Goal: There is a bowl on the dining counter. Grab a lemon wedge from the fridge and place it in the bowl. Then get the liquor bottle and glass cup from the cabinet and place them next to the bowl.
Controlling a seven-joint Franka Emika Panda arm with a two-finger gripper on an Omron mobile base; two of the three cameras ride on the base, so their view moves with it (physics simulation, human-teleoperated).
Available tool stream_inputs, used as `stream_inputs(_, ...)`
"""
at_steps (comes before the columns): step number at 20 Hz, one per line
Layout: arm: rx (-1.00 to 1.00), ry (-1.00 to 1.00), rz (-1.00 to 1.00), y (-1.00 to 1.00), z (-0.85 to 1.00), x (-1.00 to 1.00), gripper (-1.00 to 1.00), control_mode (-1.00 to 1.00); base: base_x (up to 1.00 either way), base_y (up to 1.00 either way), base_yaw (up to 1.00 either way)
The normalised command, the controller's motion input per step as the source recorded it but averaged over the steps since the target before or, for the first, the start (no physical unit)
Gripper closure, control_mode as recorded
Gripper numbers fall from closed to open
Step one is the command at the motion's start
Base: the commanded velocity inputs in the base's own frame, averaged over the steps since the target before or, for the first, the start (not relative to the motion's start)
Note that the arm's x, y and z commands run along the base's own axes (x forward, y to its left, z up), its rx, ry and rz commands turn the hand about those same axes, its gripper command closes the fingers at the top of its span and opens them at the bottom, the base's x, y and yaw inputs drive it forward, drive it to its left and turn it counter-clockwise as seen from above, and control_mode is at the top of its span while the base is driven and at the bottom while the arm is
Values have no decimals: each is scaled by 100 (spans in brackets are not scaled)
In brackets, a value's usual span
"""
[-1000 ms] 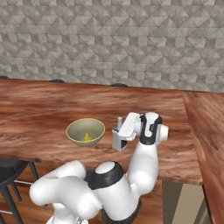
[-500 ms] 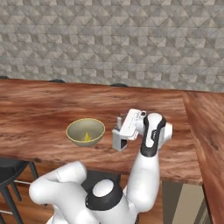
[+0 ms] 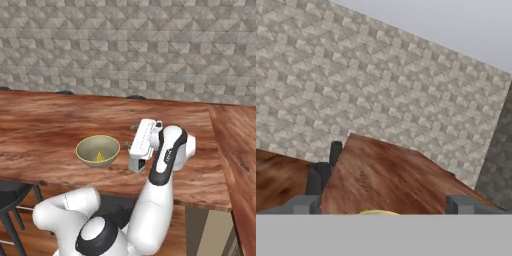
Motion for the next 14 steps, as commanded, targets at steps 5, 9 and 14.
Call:
stream_inputs(5, -6, -3, -6, 53, 42, -60, -100, -100, 0, 0, 0)
stream_inputs(9, -2, 0, -15, 52, 45, -54, -100, -100, 0, 0, 0)
stream_inputs(14, 3, 2, -25, 19, 39, -56, -100, -100, 0, 0, 0)
